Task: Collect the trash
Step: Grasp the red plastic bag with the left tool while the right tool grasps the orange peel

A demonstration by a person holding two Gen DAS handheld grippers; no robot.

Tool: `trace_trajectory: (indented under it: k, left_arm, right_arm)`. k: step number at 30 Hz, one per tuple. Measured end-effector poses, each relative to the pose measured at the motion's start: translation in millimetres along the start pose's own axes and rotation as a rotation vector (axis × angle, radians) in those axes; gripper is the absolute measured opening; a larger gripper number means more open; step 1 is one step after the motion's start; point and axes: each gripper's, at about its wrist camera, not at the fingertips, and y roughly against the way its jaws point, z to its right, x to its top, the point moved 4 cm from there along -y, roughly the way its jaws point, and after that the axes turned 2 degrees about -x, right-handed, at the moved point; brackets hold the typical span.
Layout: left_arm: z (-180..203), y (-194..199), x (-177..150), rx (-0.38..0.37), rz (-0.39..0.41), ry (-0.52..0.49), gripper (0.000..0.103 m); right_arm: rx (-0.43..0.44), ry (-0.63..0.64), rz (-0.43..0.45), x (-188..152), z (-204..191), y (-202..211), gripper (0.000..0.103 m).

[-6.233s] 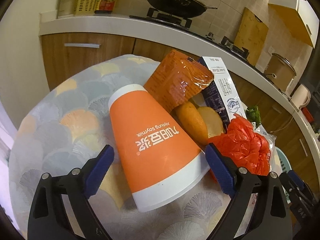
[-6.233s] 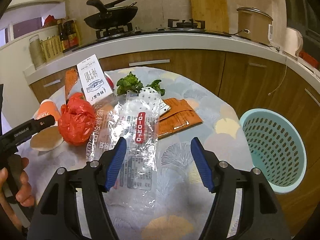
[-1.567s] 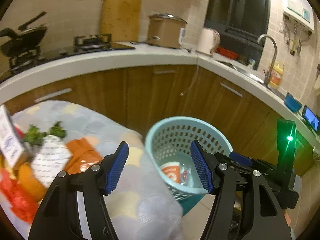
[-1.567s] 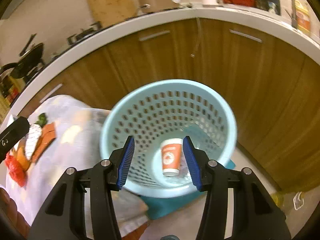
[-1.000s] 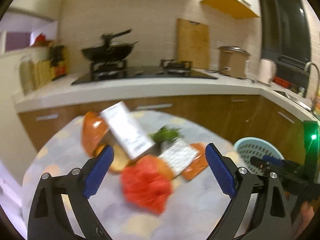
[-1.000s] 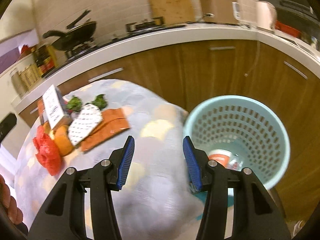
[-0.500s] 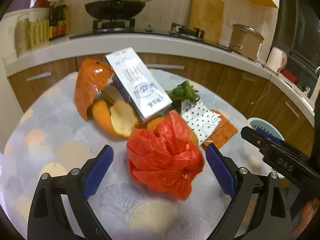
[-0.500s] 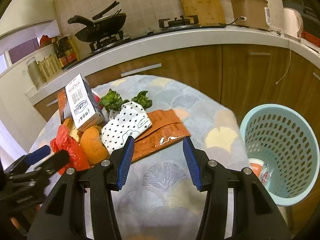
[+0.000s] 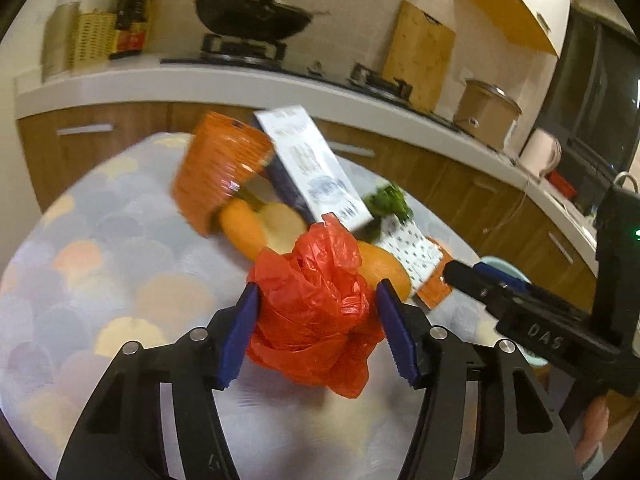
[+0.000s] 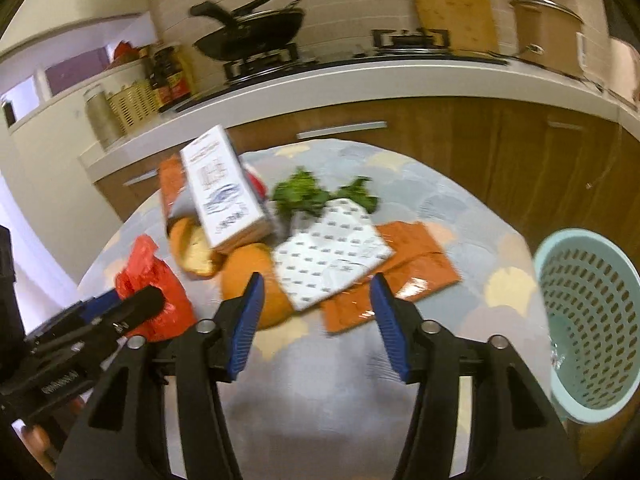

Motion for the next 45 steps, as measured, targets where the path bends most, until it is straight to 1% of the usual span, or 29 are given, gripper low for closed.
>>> trace_trajectory:
  k: [4, 7, 10, 12, 13, 15, 20, 21, 22, 23, 24, 25, 28, 30, 31, 34, 36, 38, 39, 40, 42, 45]
  left_arm:
    - [-16.0, 13.1, -0.6, 0.064, 0.042, -0.011, 0.057]
    - [-24.0, 12.3, -6.5, 0.080, 0.049, -0.008, 0.057]
    - [-26.2, 10.3, -10.4, 0.096, 0.059, -0.001, 0.057]
    - [-27.6, 13.2, -7.5, 0.096, 0.085, -0.003, 0.057]
    - [-28.6, 12.8, -7.6, 0.096, 0.084, -0.002, 0.057]
    - [-31.6, 11.0, -6.6, 0.089, 0.079, 0.008, 0.057]
    - [-38.9, 9.9, -6.6, 0.066, 0.076, 0.042, 0.058]
    - [-38.5, 9.7, -6.6, 0.066, 0.077, 0.039, 0.058]
    - [-37.9, 9.7, -6.6, 0.068, 0.078, 0.036, 0.058]
    - [-37.3, 9.8, -6.9, 0.072, 0.078, 0.032, 0.058]
    - [-37.5, 9.7, -7.3, 0.075, 0.076, 0.032, 0.058]
    - [-38.2, 9.5, -7.4, 0.077, 0.073, 0.033, 0.058]
    - [-38.7, 11.2, -7.3, 0.074, 0.077, 0.037, 0.058]
    - [-37.2, 11.8, -7.2, 0.074, 0.078, 0.031, 0.058]
    - [-35.3, 12.2, -7.3, 0.076, 0.078, 0.024, 0.058]
    - [-30.7, 13.9, -6.7, 0.065, 0.074, 0.022, 0.058]
    - [-24.2, 18.6, -5.1, 0.040, 0.080, 0.029, 0.058]
    - [-13.5, 25.7, -0.5, 0.024, 0.095, 0.011, 0.058]
    - [-7.8, 28.9, 1.4, 0.008, 0.099, 0.007, 0.058]
    - [-0.6, 32.8, 5.0, -0.025, 0.101, 0.011, 0.058]
    - [12.0, 37.6, 9.3, -0.060, 0.109, 0.004, 0.058]
    - [37.9, 43.9, 18.1, -0.094, 0.129, -0.038, 0.058]
  right_arm:
    - [0.005, 0.055, -0.028, -0.6, -23.0, -19.0, 0.063]
    - [0.002, 0.088, -0.044, -4.7, -36.4, -31.7, 0.063]
    - [-0.028, 0.111, -0.053, -7.7, -42.7, -41.1, 0.063]
    - [-0.048, 0.122, -0.048, -7.1, -43.4, -42.8, 0.065]
    - [-0.058, 0.126, -0.040, -6.5, -43.7, -42.9, 0.070]
    - [-0.064, 0.132, -0.048, -7.0, -43.9, -45.1, 0.074]
    - [-0.096, 0.181, -0.068, -9.4, -50.9, -51.7, 0.074]
    - [-0.106, 0.195, -0.064, -9.9, -52.8, -51.5, 0.065]
    - [-0.098, 0.210, -0.061, -11.2, -55.8, -50.5, 0.046]
    - [-0.088, 0.223, -0.055, -12.7, -58.7, -48.5, 0.041]
    - [-0.079, 0.228, -0.053, -13.8, -59.3, -46.7, 0.027]
    - [-0.064, 0.228, -0.049, -14.8, -59.6, -44.0, 0.020]
    - [0.021, 0.187, -0.046, -14.4, -56.9, -34.9, 0.016]
    - [0.119, 0.135, -0.057, -15.6, -52.3, -23.9, 0.016]
    - [0.145, 0.130, -0.059, -16.8, -51.8, -17.9, 0.016]
    - [0.184, 0.140, -0.042, -19.4, -53.4, 2.8, 0.016]
    - [0.196, 0.140, -0.024, -19.6, -53.4, 16.7, 0.016]
    - [0.194, 0.135, -0.004, -18.5, -50.8, 28.9, 0.016]
    - [0.195, 0.127, 0.010, -16.9, -48.0, 35.9, 0.016]
    - [0.190, 0.121, 0.026, -14.9, -44.3, 43.8, 0.016]
    - [0.171, 0.114, 0.056, -10.0, -34.0, 55.1, 0.016]
    - [0.133, 0.095, 0.101, -3.6, -13.2, 74.6, 0.016]
